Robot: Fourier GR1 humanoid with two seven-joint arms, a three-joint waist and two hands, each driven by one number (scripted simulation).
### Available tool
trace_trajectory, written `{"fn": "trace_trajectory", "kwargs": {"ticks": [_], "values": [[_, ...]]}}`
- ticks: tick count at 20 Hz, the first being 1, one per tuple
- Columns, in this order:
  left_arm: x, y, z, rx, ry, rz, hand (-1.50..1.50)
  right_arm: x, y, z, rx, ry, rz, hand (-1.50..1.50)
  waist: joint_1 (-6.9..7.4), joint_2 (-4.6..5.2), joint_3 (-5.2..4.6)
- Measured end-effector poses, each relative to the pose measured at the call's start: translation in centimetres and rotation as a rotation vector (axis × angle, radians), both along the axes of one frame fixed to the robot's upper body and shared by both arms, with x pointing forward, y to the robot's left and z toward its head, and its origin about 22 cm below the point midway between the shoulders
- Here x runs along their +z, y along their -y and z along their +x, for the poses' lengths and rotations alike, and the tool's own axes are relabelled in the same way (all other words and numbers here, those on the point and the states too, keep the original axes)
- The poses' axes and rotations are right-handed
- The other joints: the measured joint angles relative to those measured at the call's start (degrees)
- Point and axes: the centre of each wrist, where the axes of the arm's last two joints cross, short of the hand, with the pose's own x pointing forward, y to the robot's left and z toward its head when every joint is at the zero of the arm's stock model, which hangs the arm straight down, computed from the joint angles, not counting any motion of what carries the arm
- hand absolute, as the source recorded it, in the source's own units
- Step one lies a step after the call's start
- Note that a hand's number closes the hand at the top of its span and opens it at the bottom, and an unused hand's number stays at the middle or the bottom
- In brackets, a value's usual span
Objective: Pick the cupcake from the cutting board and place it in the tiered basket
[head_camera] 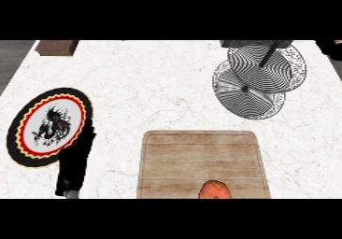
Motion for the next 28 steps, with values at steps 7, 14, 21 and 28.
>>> {"fn": "trace_trajectory", "kwargs": {"ticks": [7,14,21,28], "values": [[-0.3,0.4,-0.1,-0.005,0.012,-0.003,0.0,-4.3,-2.3,3.5,-0.038,-0.039,-0.011,1.5,0.07,0.06,0.02],[-0.2,0.2,0.0,0.0,-0.003,0.0,0.0,-6.8,-2.4,4.9,-0.024,-0.112,0.235,-1.5,-0.18,-0.24,-0.09],[-0.4,0.3,-0.1,-0.003,0.005,0.008,0.0,-8.8,-2.2,5.5,0.014,-0.116,0.523,-1.5,-0.3,-0.04,0.03],[-0.4,0.0,-0.5,0.005,0.01,0.006,0.0,-7.0,1.1,5.1,-0.076,0.068,0.704,-1.5,-0.46,-0.09,0.09]]}}
